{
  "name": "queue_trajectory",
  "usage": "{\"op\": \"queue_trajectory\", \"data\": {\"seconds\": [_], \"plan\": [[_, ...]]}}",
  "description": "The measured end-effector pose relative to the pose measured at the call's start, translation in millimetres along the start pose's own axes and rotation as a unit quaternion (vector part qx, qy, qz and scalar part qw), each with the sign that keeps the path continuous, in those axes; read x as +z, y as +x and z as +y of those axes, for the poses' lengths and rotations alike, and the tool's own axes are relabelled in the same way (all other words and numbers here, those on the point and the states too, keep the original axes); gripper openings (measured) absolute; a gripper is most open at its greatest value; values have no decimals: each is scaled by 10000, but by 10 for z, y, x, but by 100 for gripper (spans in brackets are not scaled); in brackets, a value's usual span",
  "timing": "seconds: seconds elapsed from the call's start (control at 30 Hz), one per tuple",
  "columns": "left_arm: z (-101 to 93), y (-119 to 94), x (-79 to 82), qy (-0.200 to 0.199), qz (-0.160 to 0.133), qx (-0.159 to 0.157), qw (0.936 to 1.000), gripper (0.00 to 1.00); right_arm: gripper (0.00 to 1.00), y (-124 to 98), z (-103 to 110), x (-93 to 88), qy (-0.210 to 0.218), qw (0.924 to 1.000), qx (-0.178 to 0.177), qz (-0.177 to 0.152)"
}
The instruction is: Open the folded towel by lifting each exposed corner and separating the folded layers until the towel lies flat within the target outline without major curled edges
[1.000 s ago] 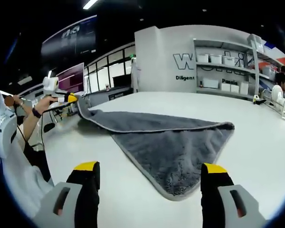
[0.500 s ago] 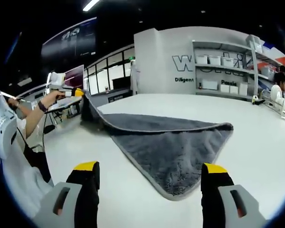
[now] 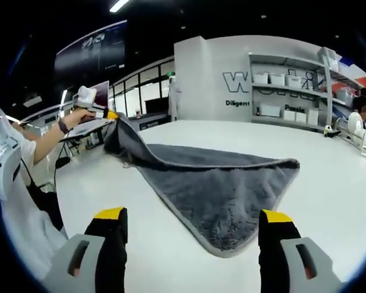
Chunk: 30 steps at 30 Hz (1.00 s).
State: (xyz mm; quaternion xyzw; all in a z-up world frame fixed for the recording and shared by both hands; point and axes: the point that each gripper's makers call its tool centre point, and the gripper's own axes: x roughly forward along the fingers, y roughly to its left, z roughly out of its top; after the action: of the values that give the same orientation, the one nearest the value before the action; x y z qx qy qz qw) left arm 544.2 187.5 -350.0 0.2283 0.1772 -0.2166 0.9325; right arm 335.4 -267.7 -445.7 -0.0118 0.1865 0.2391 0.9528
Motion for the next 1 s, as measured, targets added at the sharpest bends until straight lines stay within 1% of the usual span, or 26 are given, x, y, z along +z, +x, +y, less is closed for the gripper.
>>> {"op": "queue_trajectory", "data": {"seconds": [0.13, 0.27, 0.33, 0.47, 0.57, 0.63, 0.8, 1.0], "plan": [[79, 91, -40, 22, 145, 58, 9999, 5, 90, -23, -13, -10, -10, 10000, -13, -4], [134, 173, -69, 171, 290, 132, 9993, 5, 90, -34, -34, -26, -22, 10000, -49, -1], [159, 235, -101, 386, 443, 178, 9981, 5, 90, -31, -40, -38, -23, 10000, -60, 0], [153, 348, -133, 554, 613, 156, 9965, 5, 90, -23, -31, -55, -4, 10000, -54, -10], [193, 408, -161, 962, 809, 253, 9917, 5, 90, -19, -19, -71, 10, 10000, -40, -6], [177, 468, -203, 1157, 941, 230, 9886, 5, 90, -21, -18, -81, 17, 10000, -35, -1], [209, 558, -254, 1242, 1098, 225, 9859, 5, 90, -31, -28, -91, 24, 10000, -57, -6], [303, 657, -271, 1332, 1234, 296, 9829, 5, 90, -21, -27, -117, 31, 10000, -65, 15]]}}
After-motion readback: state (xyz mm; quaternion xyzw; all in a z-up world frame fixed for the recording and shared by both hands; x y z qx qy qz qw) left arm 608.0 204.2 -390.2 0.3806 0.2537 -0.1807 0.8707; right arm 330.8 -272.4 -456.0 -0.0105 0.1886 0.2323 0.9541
